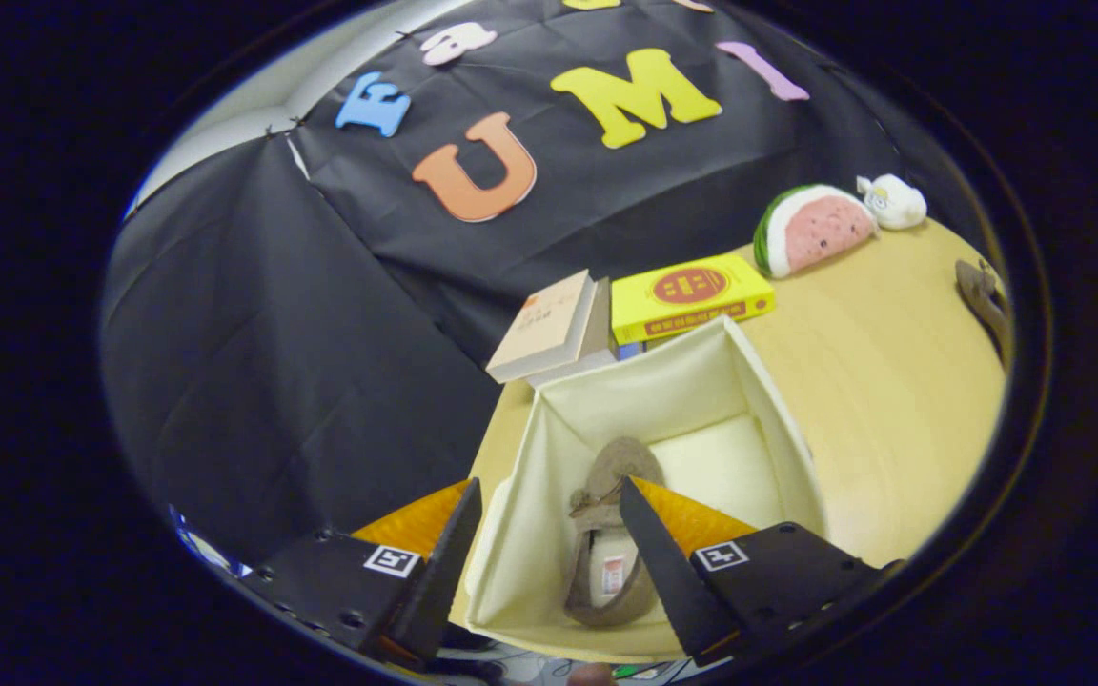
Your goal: Open the storage box then place both shoes into the box .Put the left shoe in first, then the right shoe, with the right side of both shoes facing outward in a uniform manner.
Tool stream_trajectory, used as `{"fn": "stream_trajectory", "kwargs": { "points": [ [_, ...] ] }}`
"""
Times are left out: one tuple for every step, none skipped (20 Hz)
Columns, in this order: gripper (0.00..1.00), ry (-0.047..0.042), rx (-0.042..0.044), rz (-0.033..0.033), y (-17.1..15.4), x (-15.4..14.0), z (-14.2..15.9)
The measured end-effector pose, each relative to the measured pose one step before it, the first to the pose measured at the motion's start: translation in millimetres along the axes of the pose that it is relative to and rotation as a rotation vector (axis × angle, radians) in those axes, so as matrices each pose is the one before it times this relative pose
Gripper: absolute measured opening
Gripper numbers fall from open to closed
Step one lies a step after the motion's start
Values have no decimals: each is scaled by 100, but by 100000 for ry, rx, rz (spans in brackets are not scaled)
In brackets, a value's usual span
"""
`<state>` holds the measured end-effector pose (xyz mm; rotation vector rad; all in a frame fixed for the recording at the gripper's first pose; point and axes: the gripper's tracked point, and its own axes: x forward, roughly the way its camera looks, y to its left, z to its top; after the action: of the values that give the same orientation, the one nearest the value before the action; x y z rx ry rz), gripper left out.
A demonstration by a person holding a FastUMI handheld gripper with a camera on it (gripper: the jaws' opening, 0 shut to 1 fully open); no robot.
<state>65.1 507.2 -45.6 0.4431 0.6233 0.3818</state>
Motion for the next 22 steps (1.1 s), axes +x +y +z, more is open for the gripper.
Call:
{"fn": "stream_trajectory", "kwargs": {
  "points": [
    [91, -2945, -4079, 501, -319, -785, 865],
    [94, -3313, -4146, 57, -663, -1126, 1278],
    [95, -3791, -3965, -669, -1084, -903, 1273],
    [94, -3911, -4137, -1471, -1385, -1076, 1497],
    [94, -4292, -3746, -1353, -1404, -900, 1316],
    [94, -3882, -3793, -1423, -1595, -984, 1402],
    [94, -3634, -3310, -1405, -1722, -1068, 1211],
    [94, -3407, -2288, -817, -1703, -1029, 1247],
    [94, -3411, -1589, -1006, -1720, -885, 1120],
    [94, -2928, -733, -1388, -1921, -869, 944],
    [94, -1628, -517, -584, -1772, -703, 531],
    [94, -1109, -990, -700, -1772, -743, 413],
    [94, -585, -1120, -711, -1911, -580, 310],
    [94, 313, -1031, -1112, -2118, -589, 98],
    [94, 738, -1033, -1763, -2179, -672, -130],
    [94, 1480, -1220, -1009, -2085, -536, -117],
    [94, 1419, -1748, -1308, -2223, -406, -156],
    [94, 620, -1107, -1605, -2350, -580, 107],
    [94, 795, -671, -1296, -2247, -363, 37],
    [94, 1037, -864, -797, -2055, -448, -206],
    [94, 1290, -291, -1385, -2192, -165, -361],
    [94, 1592, 20, -1240, -2052, -195, -350]
  ]
}}
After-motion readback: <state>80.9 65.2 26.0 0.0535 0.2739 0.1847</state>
